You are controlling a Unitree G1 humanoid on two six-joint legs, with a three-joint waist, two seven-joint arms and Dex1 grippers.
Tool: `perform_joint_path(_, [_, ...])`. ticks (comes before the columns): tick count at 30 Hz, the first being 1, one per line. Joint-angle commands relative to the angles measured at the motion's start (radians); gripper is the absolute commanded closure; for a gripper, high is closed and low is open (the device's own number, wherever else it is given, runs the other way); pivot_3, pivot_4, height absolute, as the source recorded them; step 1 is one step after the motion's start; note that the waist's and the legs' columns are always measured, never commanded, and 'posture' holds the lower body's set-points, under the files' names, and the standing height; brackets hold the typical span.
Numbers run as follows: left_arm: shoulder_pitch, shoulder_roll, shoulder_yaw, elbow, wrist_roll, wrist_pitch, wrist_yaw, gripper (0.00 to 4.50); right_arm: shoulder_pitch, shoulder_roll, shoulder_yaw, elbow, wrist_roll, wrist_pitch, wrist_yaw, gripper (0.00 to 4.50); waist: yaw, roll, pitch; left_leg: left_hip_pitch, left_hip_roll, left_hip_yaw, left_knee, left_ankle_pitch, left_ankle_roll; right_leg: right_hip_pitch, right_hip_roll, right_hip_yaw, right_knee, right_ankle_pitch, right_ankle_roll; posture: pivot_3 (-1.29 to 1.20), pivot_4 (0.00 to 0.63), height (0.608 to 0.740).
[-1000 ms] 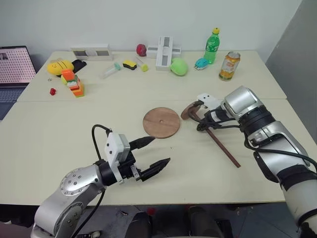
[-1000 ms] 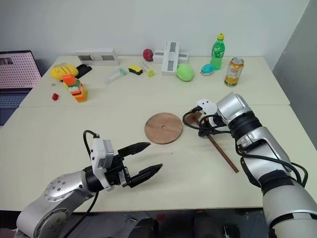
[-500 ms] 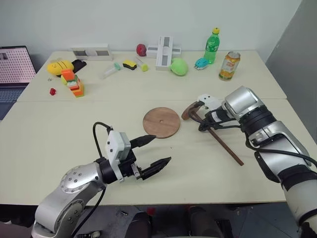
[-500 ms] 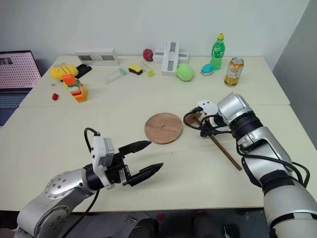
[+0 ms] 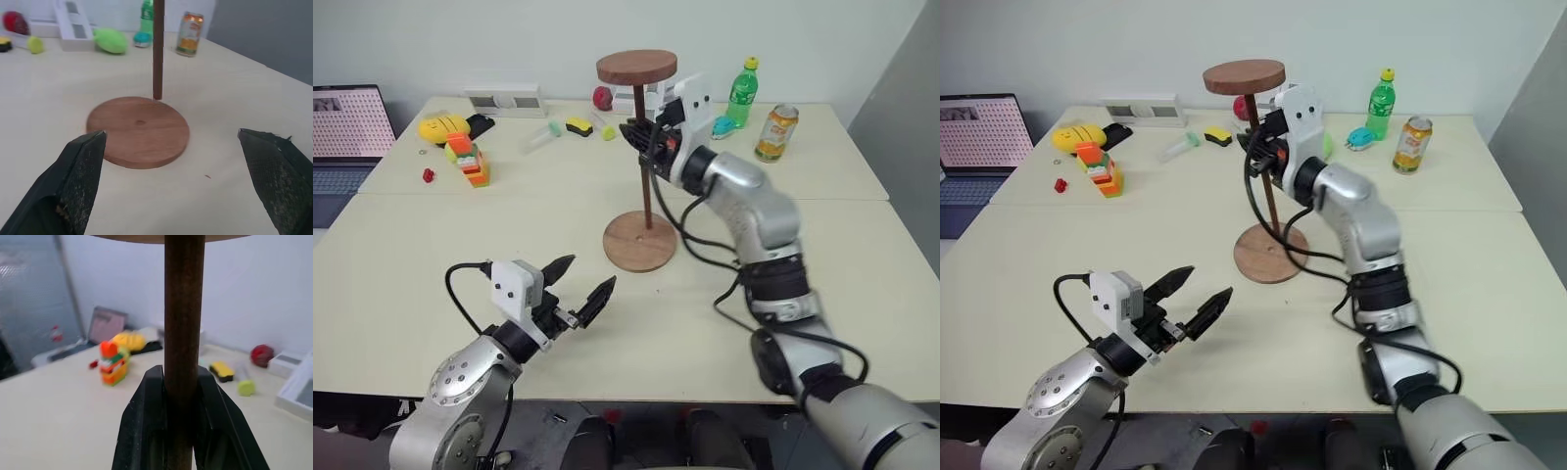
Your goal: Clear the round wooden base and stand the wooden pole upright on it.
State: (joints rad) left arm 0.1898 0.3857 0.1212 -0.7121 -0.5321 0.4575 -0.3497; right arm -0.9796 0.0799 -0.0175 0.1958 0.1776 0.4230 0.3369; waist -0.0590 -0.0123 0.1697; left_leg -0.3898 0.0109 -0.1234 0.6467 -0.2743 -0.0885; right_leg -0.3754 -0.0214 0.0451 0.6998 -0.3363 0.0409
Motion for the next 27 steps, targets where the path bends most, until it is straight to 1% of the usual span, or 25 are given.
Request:
perform_joint_path(1, [0.005, -0.030, 0.007, -0.028, 0.037, -0.042, 0.044, 0.00, 0.038, 0.051, -0.008, -0.005, -0.010, -0.113, -0.093, 4.24, 0.000, 0.000, 0.000, 0.000, 0.001, 0.000, 0.000, 0.000, 0.000, 0.000, 0.000, 0.000, 0.000, 0.000, 0.000, 0.00, 0.150, 0.740])
perform_joint_path(6, [0.007, -0.043, -0.019, -0.039, 0.049, -0.046, 0.038, 0.00, 0.064, 0.074, 0.008, -0.007, 0.004, -0.124, -0.120, 4.24, 0.002, 0.000, 0.000, 0.000, 0.000, 0.000, 0.000, 0.000, 0.000, 0.000, 0.000, 0.000, -0.001, 0.000, 0.000, 0.00, 0.150, 0.740])
perform_joint_path(12, [0.010, -0.025, -0.001, -0.034, 0.047, -0.049, 0.023, 0.00, 0.130, 0.066, 0.055, -0.033, -0.003, -0.131, -0.105, 4.24, 0.000, 0.000, 0.000, 0.001, 0.001, 0.000, -0.001, 0.000, 0.000, 0.000, 0.001, 0.000, -0.001, 0.000, 0.000, 0.00, 0.150, 0.740])
perform_joint_path(16, [0.008, -0.021, -0.002, -0.032, 0.045, -0.047, 0.017, 0.00, 0.157, 0.082, 0.061, -0.020, 0.011, -0.145, -0.115, 4.24, 0.000, 0.000, 0.000, 0.000, 0.001, 0.001, -0.001, 0.000, 0.000, 0.000, 0.001, 0.001, -0.001, 0.000, 0.000, 0.00, 0.150, 0.740])
perform_joint_path(27, [0.005, -0.017, -0.003, -0.033, 0.045, -0.044, 0.004, 0.00, 0.161, 0.052, 0.088, 0.056, -0.023, -0.248, -0.106, 4.24, 0.000, 0.000, 0.000, 0.001, 0.001, 0.000, -0.001, 0.000, 0.000, 0.000, 0.001, 0.000, -0.001, 0.000, 0.000, 0.00, 0.150, 0.740])
